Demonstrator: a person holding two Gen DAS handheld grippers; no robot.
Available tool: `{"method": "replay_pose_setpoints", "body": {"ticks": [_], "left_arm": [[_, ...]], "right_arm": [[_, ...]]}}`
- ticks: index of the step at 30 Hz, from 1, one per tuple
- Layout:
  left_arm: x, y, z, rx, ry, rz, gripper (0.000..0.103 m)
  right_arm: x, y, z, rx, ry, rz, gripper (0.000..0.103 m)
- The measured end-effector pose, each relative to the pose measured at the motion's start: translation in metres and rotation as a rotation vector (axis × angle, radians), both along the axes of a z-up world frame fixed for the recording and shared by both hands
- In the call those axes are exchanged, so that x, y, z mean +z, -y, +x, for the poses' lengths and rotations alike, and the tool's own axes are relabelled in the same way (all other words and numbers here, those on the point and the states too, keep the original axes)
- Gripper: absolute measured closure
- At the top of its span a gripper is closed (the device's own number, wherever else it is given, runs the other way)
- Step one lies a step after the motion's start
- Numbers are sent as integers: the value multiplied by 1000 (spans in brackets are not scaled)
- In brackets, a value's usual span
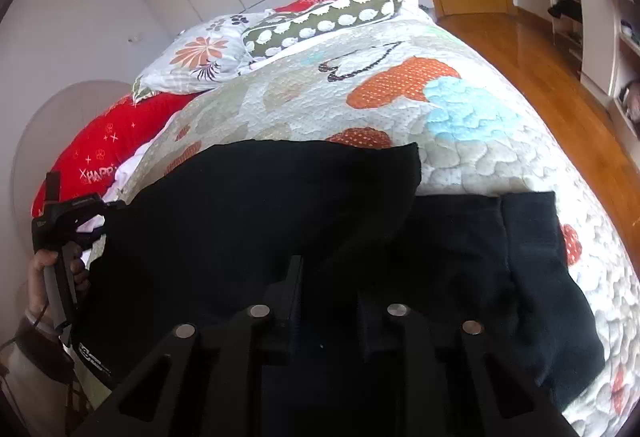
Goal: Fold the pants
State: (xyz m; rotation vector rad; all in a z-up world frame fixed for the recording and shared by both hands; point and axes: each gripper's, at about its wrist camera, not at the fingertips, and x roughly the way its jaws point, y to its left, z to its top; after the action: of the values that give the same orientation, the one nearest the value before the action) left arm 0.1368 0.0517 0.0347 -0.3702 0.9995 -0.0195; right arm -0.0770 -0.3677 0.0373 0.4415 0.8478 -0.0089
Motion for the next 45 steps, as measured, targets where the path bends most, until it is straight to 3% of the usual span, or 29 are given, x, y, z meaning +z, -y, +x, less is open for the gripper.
{"method": "replay_pose_setpoints", "body": {"ticks": [6, 12, 14, 19, 23, 27, 30, 32, 34, 36, 38, 40, 41, 42, 45], "left_arm": [[40, 7, -35, -51, 124, -19, 95], [85, 26, -120, -157, 257, -61, 96], [83, 32, -152, -195, 266, -62, 96], [38, 45, -206, -191, 203, -6, 96], [5, 46, -217, -153, 143, 33, 95], [2, 44, -224, -161, 152, 30, 95], [-2, 39, -223, -155, 138, 3, 91], [0, 32, -228, -156, 126, -20, 88], [7, 23, -236, -153, 126, -24, 85], [18, 10, -246, -143, 142, -6, 84], [29, -8, -256, -102, 185, 33, 82], [36, -29, -260, -50, 205, 51, 69], [37, -39, -259, -26, 215, 46, 56], [37, -50, -256, 4, 222, 39, 51], [33, -68, -241, 28, 203, 2, 51]], "right_arm": [[31, 24, -15, -43, 95, 3, 87], [65, 53, -44, -109, 158, -35, 87], [68, 59, -56, -128, 148, -52, 87], [42, 76, -78, -164, 62, -33, 87], [19, 71, -81, -166, -15, -69, 87], [26, 72, -86, -165, 3, -69, 87], [11, 73, -81, -163, -87, -77, 87], [9, 74, -87, -191, -91, -65, 82], [17, 72, -94, -222, -88, -108, 64], [28, 67, -100, -226, -70, -148, 63], [40, 60, -103, -205, -38, -151, 61], [50, 46, -102, -152, 5, -122, 58], [52, 39, -100, -120, 19, -106, 58], [53, 25, -95, -52, 41, -76, 57], [50, -24, -77, 129, 69, -12, 56]]}}
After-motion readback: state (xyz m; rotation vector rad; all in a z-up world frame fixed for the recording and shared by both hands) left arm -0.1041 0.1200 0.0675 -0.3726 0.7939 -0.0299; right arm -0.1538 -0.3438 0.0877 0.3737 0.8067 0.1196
